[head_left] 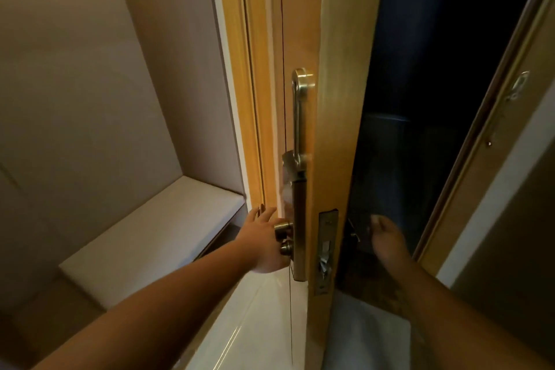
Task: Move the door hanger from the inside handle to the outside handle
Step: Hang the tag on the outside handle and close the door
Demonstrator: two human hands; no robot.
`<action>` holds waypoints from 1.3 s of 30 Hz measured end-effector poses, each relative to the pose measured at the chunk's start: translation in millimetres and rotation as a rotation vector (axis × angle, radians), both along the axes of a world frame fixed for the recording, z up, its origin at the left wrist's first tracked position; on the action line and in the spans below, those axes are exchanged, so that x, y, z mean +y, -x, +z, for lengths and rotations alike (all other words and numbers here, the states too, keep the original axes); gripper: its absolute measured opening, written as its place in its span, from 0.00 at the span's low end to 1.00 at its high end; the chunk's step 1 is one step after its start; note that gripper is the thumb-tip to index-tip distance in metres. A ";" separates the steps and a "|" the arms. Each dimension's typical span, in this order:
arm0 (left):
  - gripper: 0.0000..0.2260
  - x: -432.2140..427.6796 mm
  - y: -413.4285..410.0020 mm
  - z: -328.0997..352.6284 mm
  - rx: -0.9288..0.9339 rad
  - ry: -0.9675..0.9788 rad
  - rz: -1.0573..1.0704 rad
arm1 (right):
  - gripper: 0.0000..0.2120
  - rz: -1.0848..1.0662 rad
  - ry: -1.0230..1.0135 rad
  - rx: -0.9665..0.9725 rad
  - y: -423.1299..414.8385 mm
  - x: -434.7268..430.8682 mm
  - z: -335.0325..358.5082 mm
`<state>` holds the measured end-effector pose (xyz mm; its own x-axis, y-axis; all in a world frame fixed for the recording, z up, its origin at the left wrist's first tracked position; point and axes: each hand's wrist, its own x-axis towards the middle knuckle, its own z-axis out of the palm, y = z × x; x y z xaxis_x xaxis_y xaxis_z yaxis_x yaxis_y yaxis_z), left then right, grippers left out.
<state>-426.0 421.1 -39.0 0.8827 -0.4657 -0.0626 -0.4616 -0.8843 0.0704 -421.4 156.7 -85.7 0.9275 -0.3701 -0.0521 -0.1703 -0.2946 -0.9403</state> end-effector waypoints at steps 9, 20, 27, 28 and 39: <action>0.30 -76.8 -28.3 10.5 0.045 -0.208 -0.152 | 0.14 -0.105 0.036 -0.140 12.3 -62.5 51.0; 0.27 -184.2 -66.9 6.5 0.082 -0.217 -0.159 | 0.19 -0.287 0.074 -0.132 51.5 -121.2 74.5; 0.41 -240.5 -99.9 3.5 0.165 -0.151 -0.170 | 0.17 -0.406 0.111 -0.144 57.5 -172.9 85.1; 0.43 -250.1 -105.2 2.0 0.159 -0.154 -0.158 | 0.17 -0.420 0.115 -0.141 55.3 -179.4 86.4; 0.38 -354.2 -160.4 4.2 0.138 -0.319 -0.102 | 0.17 -0.250 0.168 -0.082 -29.9 -262.7 109.2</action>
<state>-265.6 66.9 -34.8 0.8055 -0.4889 -0.3348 -0.5543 -0.8215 -0.1341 -391.5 -106.0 23.6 0.8052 -0.5846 0.1001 -0.1831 -0.4056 -0.8955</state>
